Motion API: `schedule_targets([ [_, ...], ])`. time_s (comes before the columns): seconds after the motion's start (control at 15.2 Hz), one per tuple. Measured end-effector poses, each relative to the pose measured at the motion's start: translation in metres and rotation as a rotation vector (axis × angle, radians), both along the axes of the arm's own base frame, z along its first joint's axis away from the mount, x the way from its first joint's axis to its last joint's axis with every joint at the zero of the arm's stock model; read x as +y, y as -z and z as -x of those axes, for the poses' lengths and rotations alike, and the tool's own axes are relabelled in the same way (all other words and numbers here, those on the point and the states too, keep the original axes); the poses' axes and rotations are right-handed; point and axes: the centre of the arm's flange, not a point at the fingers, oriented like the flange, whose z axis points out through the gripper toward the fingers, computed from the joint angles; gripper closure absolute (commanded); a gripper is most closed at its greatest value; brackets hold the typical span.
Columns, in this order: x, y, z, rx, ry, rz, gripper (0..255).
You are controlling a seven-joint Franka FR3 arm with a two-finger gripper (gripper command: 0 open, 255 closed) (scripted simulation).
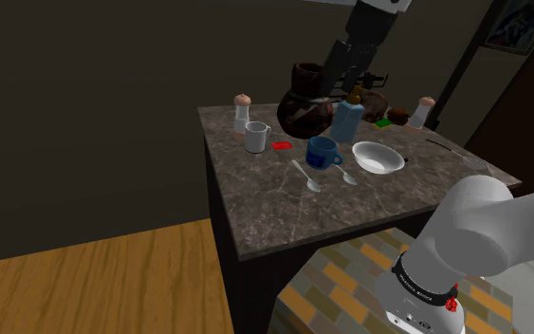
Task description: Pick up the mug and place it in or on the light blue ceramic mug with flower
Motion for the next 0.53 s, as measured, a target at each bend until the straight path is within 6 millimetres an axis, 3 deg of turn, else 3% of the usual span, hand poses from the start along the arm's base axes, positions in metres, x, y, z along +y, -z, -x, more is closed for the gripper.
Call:
schedule_targets([
  [0.2, -0.001, 0.010, -0.014, 0.005, -0.001, 0.004, 0],
  [0.53, -0.012, 0.042, -0.069, 0.023, -0.005, 0.020, 0],
])
